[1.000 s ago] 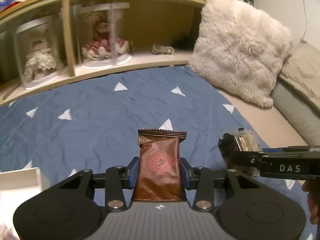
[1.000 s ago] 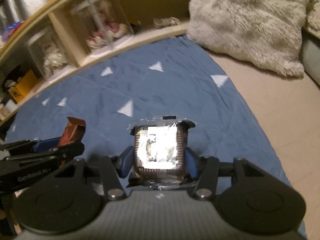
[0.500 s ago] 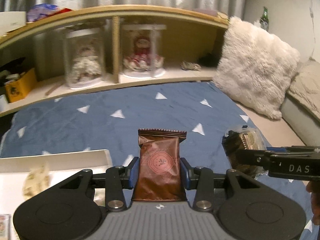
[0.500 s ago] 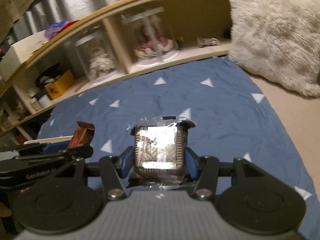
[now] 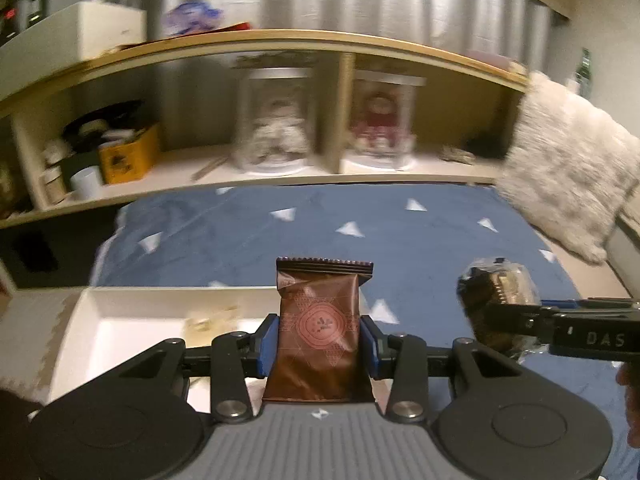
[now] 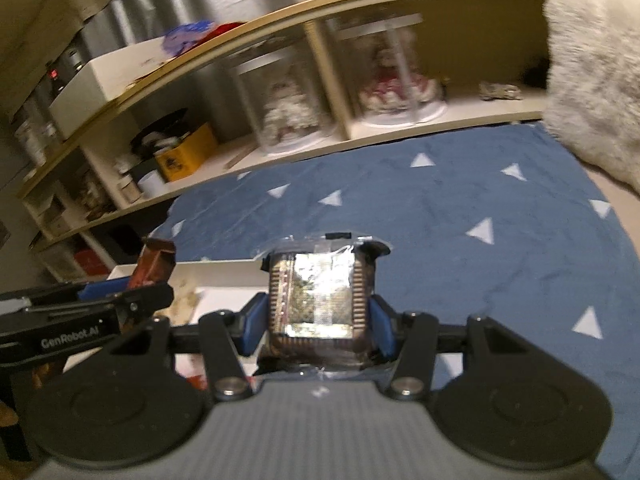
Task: Organize snacks
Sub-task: 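Lift both held packets and carry them over the white tray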
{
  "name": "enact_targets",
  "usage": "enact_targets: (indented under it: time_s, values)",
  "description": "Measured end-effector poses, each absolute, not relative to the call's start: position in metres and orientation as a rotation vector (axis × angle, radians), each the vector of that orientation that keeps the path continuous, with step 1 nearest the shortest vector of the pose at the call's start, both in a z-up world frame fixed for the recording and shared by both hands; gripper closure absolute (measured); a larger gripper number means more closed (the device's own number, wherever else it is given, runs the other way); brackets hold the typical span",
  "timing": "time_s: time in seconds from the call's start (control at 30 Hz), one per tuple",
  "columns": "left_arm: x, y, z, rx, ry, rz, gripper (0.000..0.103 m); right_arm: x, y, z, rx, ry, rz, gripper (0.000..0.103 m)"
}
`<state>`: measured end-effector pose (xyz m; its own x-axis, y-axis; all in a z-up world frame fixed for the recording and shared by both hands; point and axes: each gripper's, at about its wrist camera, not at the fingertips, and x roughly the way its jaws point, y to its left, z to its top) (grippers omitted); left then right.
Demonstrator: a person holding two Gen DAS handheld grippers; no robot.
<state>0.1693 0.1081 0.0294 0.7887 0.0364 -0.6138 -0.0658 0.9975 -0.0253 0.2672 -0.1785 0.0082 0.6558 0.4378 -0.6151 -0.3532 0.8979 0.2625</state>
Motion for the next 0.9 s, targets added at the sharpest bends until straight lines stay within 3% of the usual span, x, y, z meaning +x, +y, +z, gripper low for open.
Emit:
enact_targets:
  time_s: [0.23,0.57,0.9]
  values:
    - [0.153,0.171,0.028,-0.195,0.646,0.190,0.059,0.276,-0.136,0.009,0.078,0.739,0.514,0.043]
    - [0.140,0.261,-0.005,-0.636,0.622,0.389,0.059,0.296,-0.061,0.001,0.027,0.786,0.623,0.043]
    - [0.137,0.297,-0.034,-0.865,0.587,0.505,0.059,0.324,0.025,-0.018,0.033,0.868,0.717,0.043]
